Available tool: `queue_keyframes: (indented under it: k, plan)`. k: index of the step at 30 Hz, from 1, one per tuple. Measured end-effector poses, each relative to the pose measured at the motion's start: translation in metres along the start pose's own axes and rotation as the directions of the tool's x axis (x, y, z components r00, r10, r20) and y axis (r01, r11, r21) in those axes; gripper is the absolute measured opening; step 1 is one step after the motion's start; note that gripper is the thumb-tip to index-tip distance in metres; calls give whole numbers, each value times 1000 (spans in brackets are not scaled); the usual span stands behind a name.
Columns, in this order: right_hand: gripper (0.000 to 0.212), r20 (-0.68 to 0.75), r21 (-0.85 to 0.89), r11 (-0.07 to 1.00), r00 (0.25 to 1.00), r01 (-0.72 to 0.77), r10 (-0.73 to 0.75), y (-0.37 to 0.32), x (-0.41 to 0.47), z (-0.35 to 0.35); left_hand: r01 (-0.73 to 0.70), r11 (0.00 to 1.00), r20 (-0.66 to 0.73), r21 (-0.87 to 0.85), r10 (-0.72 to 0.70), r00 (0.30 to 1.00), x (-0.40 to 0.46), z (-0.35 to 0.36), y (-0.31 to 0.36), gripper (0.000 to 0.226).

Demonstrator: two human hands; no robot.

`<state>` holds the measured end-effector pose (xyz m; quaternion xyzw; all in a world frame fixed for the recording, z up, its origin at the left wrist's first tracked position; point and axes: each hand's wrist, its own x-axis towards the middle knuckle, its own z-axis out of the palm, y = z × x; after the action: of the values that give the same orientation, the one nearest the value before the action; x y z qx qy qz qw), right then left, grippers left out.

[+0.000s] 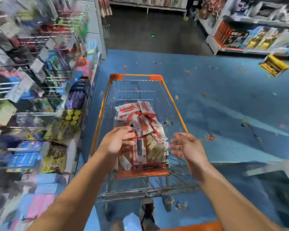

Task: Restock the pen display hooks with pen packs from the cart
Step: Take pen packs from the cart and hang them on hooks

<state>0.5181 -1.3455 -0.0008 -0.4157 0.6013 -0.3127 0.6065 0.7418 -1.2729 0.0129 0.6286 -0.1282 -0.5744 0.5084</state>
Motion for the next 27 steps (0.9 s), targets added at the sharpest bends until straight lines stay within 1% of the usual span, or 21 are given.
queue_keyframes:
  k: [2, 4, 6, 8, 9, 11, 14, 16, 18, 20, 23, 24, 26, 27]
  plan:
    - [12, 19, -54, 998, 1000, -11, 12, 4, 33, 2, 12, 1000, -48, 4, -12, 999, 31, 8, -9, 16]
    - [13, 19, -118, 992, 999, -31, 34, 12, 67, 6, 61, 998, -96, 14, -59, 994, 59, 14, -19, 14]
    - [16, 20, -177, 983, 998, -49, 54, 22, 101, 11, 113, 994, -161, 3, -111, 981, 88, 17, -30, 18]
    - [18, 36, -194, 979, 996, -70, 79, 35, 134, 17, 182, 983, -207, -27, -184, 961, 112, 22, -40, 23]
    - [17, 42, -220, 972, 995, -80, 91, 40, 148, 21, 214, 976, -222, -40, -217, 950, 121, 23, -45, 24]
    - [8, 43, -302, 950, 994, -80, 98, 50, 171, 29, 255, 965, -269, -53, -260, 927, 139, 25, -55, 24]
    - [23, -4, -329, 939, 994, -103, 108, 63, 201, 47, 299, 954, -307, -7, -286, 908, 168, 24, -65, 21]
    - [29, -21, -402, 913, 997, -74, 72, 75, 220, 65, 320, 947, -325, 22, -296, 898, 195, 20, -72, 21]
    - [47, -29, -471, 881, 999, -35, 24, 92, 243, 82, 332, 942, -356, 55, -292, 887, 224, 14, -80, 21]
    - [59, -25, -559, 829, 1000, -25, 14, 108, 265, 100, 336, 937, -394, 95, -275, 877, 256, 4, -92, 21]
    - [72, -53, -697, 716, 999, -35, -2, 129, 301, 122, 337, 929, -459, 155, -235, 857, 300, -8, -108, 18]
    - [77, -52, -727, 686, 998, -22, -23, 134, 311, 128, 351, 918, -481, 186, -226, 847, 313, -12, -112, 21]
    - [94, -36, -772, 634, 995, 32, -94, 152, 335, 136, 337, 914, -511, 226, -183, 840, 338, -15, -117, 30]
    - [103, -50, -794, 606, 988, 50, -148, 162, 348, 139, 312, 913, -529, 262, -135, 838, 349, -16, -120, 33]
